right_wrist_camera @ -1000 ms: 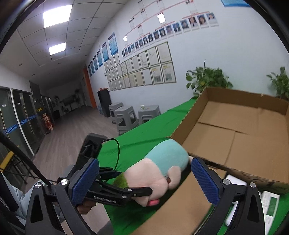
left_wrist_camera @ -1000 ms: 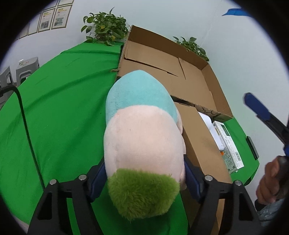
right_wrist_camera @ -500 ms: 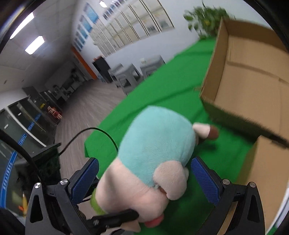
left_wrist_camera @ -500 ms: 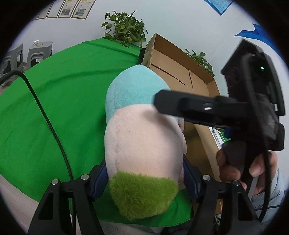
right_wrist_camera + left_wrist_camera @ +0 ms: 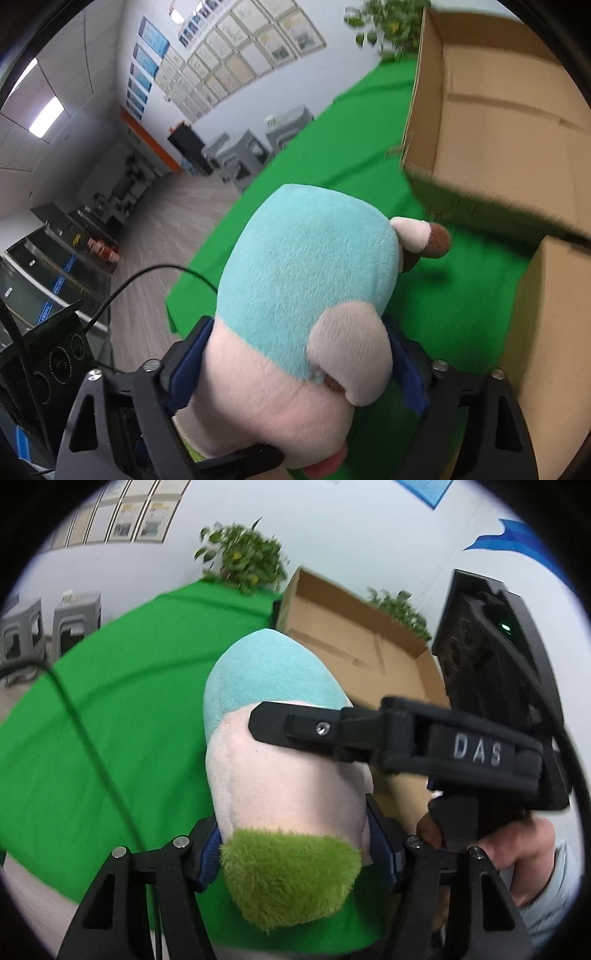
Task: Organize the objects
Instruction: 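Grasp the plush pig with the left tool and lift it, then carry the plush pig into the open cardboard box and release it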
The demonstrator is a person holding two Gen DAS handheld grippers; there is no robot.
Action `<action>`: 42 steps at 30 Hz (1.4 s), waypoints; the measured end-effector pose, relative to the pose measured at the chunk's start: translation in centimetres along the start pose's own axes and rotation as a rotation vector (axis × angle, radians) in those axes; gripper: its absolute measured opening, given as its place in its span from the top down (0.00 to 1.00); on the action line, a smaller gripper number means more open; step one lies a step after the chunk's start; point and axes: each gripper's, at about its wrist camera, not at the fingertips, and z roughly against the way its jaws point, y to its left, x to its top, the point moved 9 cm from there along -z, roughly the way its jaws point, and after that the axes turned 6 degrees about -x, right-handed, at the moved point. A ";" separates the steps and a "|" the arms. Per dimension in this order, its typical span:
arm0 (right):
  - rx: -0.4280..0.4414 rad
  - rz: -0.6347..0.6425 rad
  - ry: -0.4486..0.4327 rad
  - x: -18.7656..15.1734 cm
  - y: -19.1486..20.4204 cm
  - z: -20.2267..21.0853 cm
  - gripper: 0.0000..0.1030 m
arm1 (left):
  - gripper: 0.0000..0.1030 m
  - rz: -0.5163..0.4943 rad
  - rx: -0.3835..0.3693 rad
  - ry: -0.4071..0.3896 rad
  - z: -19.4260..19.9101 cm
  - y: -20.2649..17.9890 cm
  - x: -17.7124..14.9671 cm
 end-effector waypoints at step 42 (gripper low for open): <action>-0.305 0.035 -0.126 16.1 -19.0 -2.5 0.33 | 0.32 -0.072 -0.022 0.110 -14.5 -0.3 13.0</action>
